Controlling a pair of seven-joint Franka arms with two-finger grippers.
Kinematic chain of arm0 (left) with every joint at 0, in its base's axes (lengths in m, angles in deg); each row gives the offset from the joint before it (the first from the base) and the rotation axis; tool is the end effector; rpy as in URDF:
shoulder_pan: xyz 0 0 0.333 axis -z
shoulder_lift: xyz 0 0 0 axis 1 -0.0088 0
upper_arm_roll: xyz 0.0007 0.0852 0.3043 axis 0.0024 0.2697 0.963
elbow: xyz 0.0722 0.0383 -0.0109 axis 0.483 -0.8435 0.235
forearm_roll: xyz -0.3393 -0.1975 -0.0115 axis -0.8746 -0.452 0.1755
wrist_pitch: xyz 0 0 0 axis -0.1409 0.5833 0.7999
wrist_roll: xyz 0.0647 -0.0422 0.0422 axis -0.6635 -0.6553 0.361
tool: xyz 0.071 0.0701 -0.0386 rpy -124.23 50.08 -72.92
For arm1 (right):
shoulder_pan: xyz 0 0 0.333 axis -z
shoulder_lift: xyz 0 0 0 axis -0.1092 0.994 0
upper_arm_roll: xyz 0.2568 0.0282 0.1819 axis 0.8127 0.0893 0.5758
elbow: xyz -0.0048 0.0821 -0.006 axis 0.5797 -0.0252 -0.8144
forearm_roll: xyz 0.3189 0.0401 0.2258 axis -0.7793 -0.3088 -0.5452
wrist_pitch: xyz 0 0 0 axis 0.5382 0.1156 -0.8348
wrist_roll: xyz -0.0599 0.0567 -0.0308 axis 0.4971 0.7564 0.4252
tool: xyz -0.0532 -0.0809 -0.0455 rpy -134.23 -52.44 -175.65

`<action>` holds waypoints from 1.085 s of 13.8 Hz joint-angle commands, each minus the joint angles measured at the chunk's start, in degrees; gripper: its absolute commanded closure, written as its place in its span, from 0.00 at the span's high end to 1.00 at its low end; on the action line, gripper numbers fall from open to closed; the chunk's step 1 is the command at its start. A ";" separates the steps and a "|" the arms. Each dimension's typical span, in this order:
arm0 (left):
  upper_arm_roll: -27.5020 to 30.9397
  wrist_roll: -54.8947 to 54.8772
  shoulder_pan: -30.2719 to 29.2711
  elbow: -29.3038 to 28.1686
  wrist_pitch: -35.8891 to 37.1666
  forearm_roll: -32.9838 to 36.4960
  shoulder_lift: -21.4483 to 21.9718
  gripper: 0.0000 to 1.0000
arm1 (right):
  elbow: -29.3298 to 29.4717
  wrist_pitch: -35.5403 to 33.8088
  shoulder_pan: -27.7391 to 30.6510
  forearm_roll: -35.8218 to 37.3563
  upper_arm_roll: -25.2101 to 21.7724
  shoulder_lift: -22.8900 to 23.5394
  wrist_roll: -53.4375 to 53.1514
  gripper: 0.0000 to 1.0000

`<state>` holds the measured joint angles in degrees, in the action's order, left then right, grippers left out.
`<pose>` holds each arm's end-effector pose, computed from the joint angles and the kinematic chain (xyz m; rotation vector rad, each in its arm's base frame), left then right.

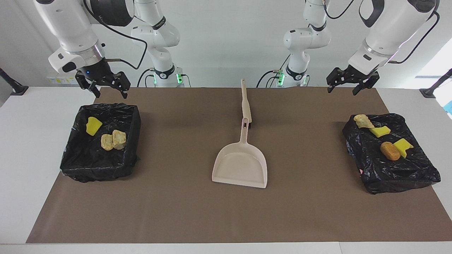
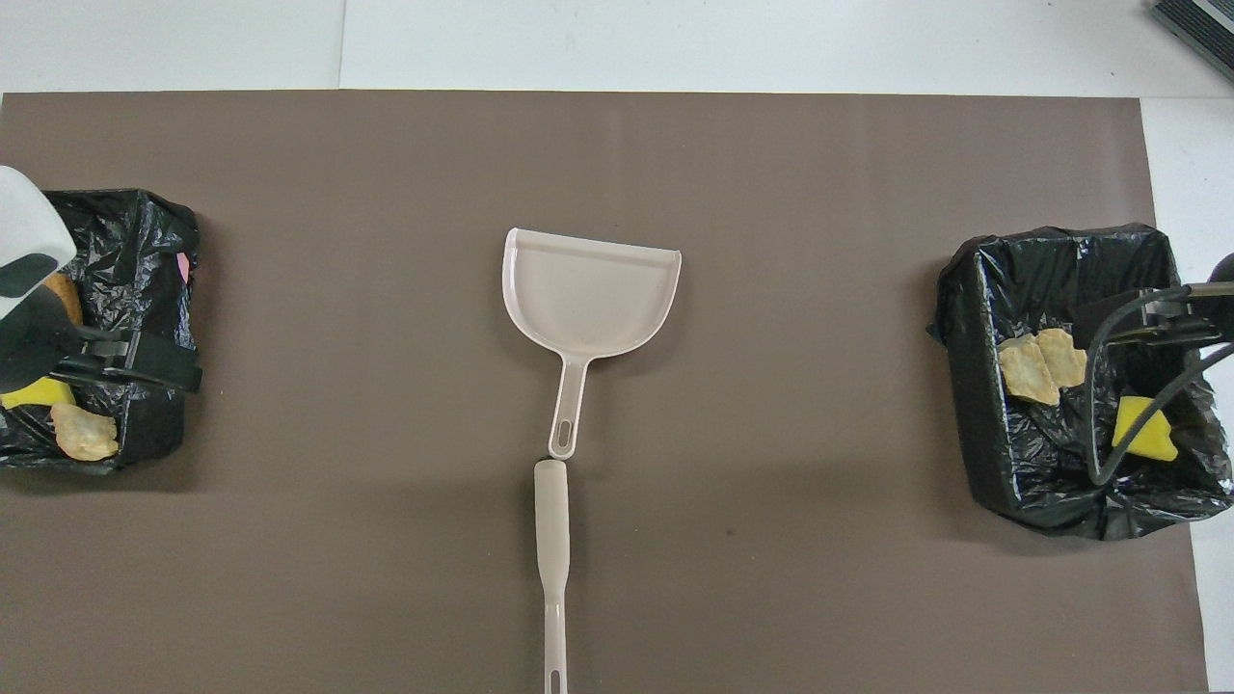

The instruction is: Sweep and dump trash in bin

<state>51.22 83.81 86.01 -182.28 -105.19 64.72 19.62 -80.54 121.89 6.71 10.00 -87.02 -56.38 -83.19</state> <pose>0.5190 -0.0637 0.6150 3.0838 -0.2276 -0.1567 0.5451 -0.0272 0.6118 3.1166 -0.0494 -0.0411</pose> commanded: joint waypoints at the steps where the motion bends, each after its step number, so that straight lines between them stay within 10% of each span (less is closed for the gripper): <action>1: -0.52 -0.71 -0.46 -1.81 0.67 0.54 1.74 1.00 | -1.24 1.44 0.08 -0.36 -0.02 -0.92 -0.86 1.00; 15: 1.59 -0.53 -0.46 1.35 -0.13 0.63 1.83 1.00 | -1.24 0.73 0.08 -0.27 -0.02 -0.92 -0.60 1.00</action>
<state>52.98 83.81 85.97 -181.22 -105.22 64.73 21.10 -80.55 121.88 6.71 10.00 -87.02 -56.38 -83.19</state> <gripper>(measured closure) 0.000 0.000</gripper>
